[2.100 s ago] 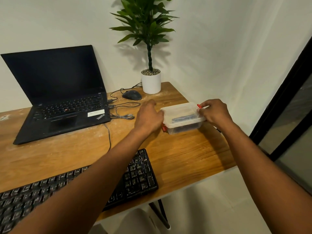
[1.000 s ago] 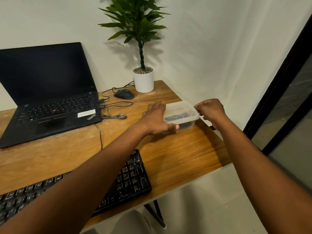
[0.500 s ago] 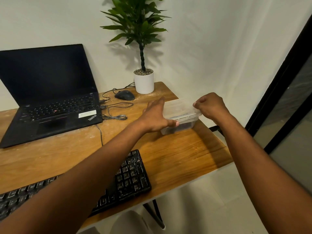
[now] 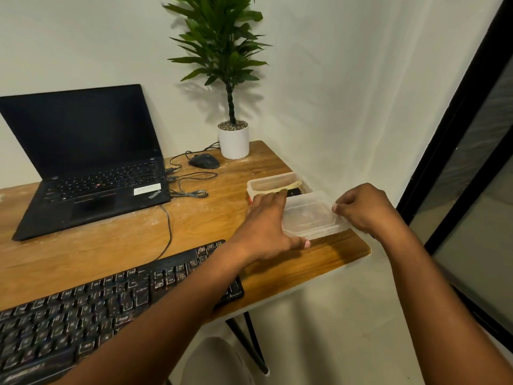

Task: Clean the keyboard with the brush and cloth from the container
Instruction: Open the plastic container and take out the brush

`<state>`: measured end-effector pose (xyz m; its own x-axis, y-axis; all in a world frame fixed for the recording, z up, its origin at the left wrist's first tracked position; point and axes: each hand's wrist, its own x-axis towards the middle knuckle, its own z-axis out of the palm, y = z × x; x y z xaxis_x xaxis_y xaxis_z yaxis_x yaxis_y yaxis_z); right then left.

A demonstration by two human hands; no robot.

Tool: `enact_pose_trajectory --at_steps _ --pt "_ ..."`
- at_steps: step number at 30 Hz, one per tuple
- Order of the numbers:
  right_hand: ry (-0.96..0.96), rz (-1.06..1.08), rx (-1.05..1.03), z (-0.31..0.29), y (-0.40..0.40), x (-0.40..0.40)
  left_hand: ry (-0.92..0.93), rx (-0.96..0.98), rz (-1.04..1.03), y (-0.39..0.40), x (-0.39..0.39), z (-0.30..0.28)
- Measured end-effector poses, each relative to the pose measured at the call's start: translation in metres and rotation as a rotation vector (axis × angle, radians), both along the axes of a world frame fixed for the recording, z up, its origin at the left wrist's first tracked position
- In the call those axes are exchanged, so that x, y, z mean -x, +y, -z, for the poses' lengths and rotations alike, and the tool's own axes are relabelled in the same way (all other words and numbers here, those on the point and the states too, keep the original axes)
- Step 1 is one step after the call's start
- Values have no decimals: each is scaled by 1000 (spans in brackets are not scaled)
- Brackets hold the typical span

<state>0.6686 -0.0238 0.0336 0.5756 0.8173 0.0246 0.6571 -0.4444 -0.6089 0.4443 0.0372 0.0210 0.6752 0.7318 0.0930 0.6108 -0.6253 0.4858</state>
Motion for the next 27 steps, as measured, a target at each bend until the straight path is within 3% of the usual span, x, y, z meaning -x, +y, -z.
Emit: enact_pose_trajectory --at_steps 16,22,27 --pt "-142 55 241 38 -6 16 125 94 15 -17 -5 38" --pt "-144 24 119 24 3 16 123 100 27 -18 -2 38" --pt "-181 -207 -60 -7 42 24 50 68 31 -20 8 29"
